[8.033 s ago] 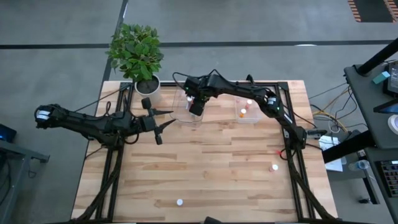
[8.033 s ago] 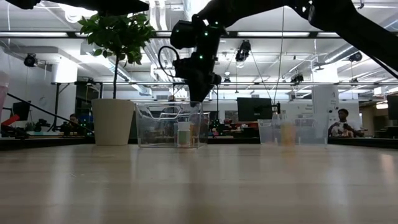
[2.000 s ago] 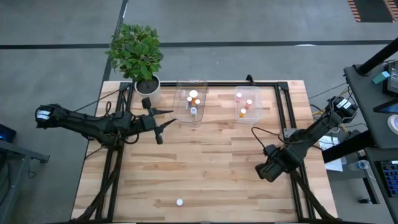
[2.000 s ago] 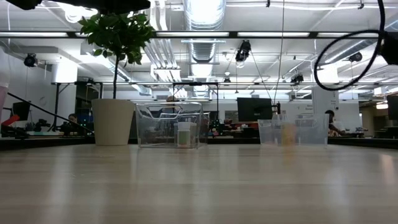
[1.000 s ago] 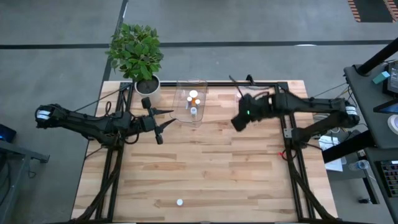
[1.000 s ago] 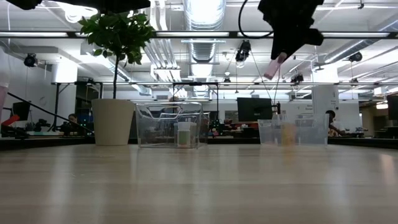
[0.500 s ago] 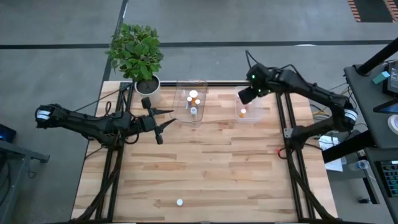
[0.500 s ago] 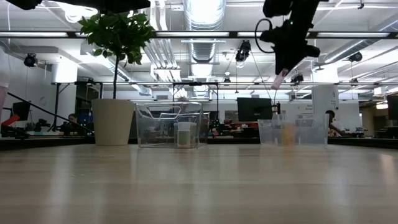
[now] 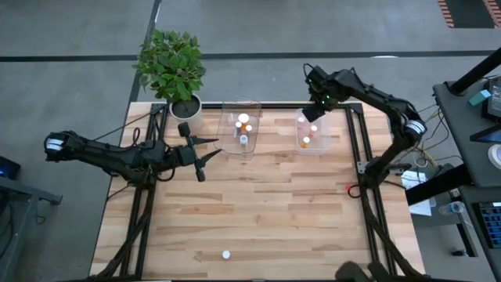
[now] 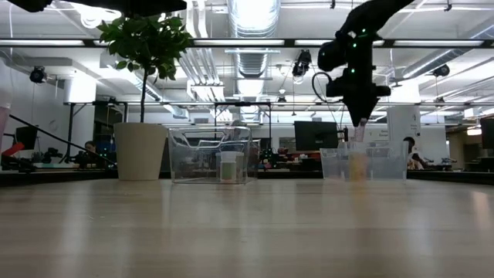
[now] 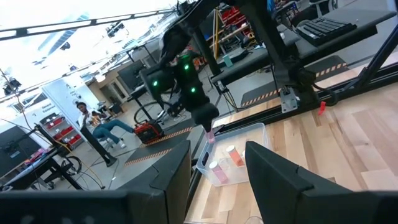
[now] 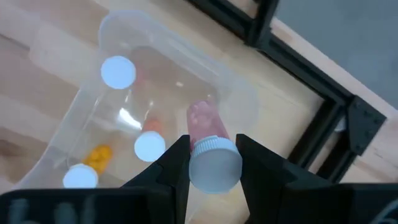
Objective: Pick and place medicine bottles into bin by pill shape (circle, oval)
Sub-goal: Put the pink tablet pill bottle into the right transparent bin
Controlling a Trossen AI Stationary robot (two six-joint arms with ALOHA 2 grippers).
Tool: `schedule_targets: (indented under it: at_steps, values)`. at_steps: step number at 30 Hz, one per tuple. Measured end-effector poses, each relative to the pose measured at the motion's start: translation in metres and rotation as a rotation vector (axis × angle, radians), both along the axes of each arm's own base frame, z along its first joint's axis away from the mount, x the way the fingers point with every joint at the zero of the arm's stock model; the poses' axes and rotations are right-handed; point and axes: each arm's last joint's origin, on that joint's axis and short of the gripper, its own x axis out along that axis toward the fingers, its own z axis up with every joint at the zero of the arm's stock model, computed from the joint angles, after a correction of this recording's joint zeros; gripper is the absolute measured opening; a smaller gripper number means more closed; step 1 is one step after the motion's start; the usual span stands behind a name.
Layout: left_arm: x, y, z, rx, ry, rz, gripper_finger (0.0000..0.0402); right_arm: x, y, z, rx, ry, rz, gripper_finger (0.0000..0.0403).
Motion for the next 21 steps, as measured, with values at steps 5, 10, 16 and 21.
schedule_targets:
  at_steps: [5,10,16,21]
  values:
    - [0.0,0.0,0.0,0.0,0.001,0.0,0.0137,0.008,-0.018,-0.011,0.071,0.031,0.053,0.0107]
    - [0.0,0.0,0.0,0.0,0.001,0.0,0.0137,0.017,-0.027,-0.028,0.133,0.085,0.101,0.0107]
    - [0.0,0.0,0.0,0.0,0.002,0.0,0.0137,0.022,-0.033,-0.045,0.174,0.121,0.123,0.0107]
    - [0.0,0.0,0.0,0.0,0.003,0.0,0.0137,0.024,-0.035,-0.052,0.181,0.129,0.134,0.0107]
